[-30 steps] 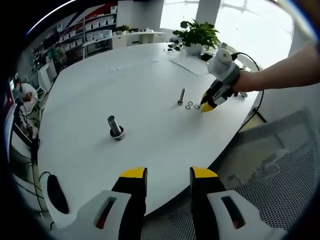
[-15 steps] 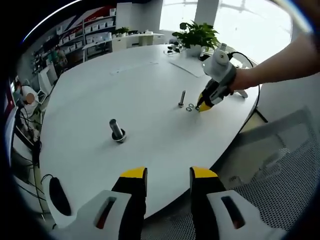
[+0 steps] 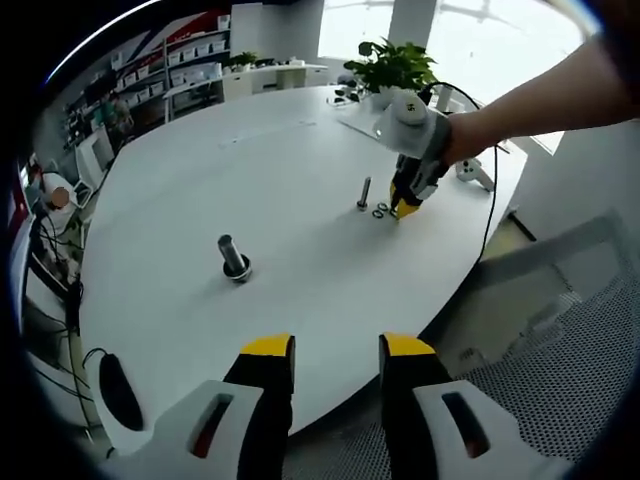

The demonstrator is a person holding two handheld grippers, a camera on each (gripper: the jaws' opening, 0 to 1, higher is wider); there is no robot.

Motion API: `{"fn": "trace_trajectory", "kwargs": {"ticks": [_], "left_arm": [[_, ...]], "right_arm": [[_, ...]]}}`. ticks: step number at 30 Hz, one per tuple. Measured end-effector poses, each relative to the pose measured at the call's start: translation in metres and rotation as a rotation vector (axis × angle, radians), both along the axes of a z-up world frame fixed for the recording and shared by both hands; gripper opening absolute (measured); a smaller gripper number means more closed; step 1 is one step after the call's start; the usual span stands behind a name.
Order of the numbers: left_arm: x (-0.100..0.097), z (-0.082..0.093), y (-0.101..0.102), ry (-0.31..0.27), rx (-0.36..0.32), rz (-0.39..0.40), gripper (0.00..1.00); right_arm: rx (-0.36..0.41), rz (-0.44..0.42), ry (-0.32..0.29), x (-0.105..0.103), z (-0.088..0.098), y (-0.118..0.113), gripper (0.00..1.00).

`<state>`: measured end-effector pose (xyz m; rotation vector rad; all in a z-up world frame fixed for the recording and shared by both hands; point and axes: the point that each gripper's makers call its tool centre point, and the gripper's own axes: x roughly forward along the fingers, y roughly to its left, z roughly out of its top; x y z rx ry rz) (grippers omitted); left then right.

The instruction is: Place the washer onto the threaded stud by aligning its center hole with the stud, sliding it down to the base, and recovering from edge contact or off-axis alignment until the washer reaches the visible bottom stop.

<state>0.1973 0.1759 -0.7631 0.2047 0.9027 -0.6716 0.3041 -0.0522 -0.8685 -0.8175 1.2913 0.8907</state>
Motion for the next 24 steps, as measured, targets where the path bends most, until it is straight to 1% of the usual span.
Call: {"fn": "trace_trajectory", "kwargs": {"ticks": [4, 5, 7, 9, 10, 11, 12, 13, 15, 18, 20, 22, 24], "left_arm": [[0.0016, 0.0016, 0.0012, -0.009, 0.001, 0.005, 0.31], [0.0016, 0.0016, 0.0011, -0.007, -0.001, 0.006, 0.31], [0.0017, 0.0012, 0.0011, -0.008, 0.002, 0.004, 0.31], [0.0006, 0.0004, 0.0006, -0.005, 0.003, 0.000, 0.31], [0.0001, -0.0002, 0.0003, -0.002, 0.004, -0.003, 0.31], [-0.0004, -0.0008, 0.0003, 0.000, 0.006, -0.006, 0.31], [-0.0005, -0.0010, 0.0005, 0.001, 0.007, -0.005, 0.31], [-0.0002, -0.0010, 0.0010, 0.001, 0.007, -0.002, 0.31], [0.0006, 0.0000, 0.0010, -0.001, 0.000, 0.003, 0.31], [0.0011, 0.0004, 0.0009, -0.004, 0.000, 0.002, 0.31], [0.0003, 0.0003, 0.0007, -0.002, 0.000, 0.002, 0.31], [0.0004, 0.0000, 0.0014, -0.004, 0.006, 0.000, 0.31], [0.0011, 0.0004, 0.0011, -0.005, 0.001, 0.002, 0.31]], "right_arm": [[-0.001, 0.029, -0.029, -0.0022, 0.0006, 0.0011, 0.16], [-0.003, 0.048, -0.036, -0.0029, 0.0009, 0.0021, 0.16], [-0.005, 0.059, -0.034, -0.0015, 0.0008, 0.0013, 0.15], [-0.002, 0.040, -0.024, 0.0002, 0.0008, 0.0009, 0.15], [0.014, -0.030, -0.011, -0.0001, 0.0009, 0.0012, 0.15], [0.029, -0.080, -0.006, 0.0003, 0.0012, 0.0012, 0.15], [0.050, -0.088, -0.010, 0.0007, 0.0018, 0.0014, 0.14], [0.049, -0.074, -0.015, 0.0003, 0.0026, 0.0001, 0.14], [0.063, -0.033, -0.039, -0.0015, 0.0030, 0.0016, 0.14], [0.092, -0.042, -0.080, -0.0012, 0.0030, 0.0007, 0.14], [0.106, -0.024, -0.116, -0.0013, 0.0022, 0.0011, 0.14], [0.112, -0.018, -0.137, -0.0025, 0.0022, 0.0013, 0.14], [0.120, -0.035, -0.145, -0.0016, 0.0023, 0.0010, 0.14]]}}
